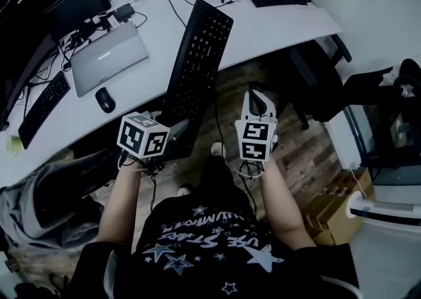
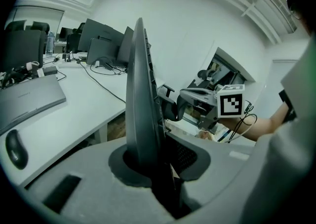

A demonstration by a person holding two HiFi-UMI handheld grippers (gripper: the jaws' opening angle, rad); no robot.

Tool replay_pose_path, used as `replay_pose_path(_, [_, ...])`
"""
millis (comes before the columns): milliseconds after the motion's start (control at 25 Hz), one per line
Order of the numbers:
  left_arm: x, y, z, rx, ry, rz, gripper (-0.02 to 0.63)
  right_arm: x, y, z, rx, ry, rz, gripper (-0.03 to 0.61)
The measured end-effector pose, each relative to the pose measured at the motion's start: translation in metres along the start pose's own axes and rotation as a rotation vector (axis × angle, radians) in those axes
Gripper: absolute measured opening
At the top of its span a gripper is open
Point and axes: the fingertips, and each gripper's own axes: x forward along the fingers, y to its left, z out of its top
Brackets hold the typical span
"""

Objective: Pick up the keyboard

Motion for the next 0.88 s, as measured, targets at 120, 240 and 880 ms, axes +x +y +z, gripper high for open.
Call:
replay_pose_path(120, [-0.013, -0.01, -0.016, 0.008, 0.006, -0.001, 0.092, -0.023, 0.006, -0.007, 0.021, 0.01, -0.014, 0.006])
replay_pose_path(240, [-0.023, -0.02, -0.03, 0.005, 0.001, -0.01, 0.092, -0.044, 0.013, -0.016, 0.064, 0.022, -0.024, 0.006])
replay_pose_path(880, [-0.056, -0.064, -0.079, 0.06, -0.02, -0.034, 0.092, -0.118, 0.052, -0.048, 0.103, 0.051, -0.01, 0.006])
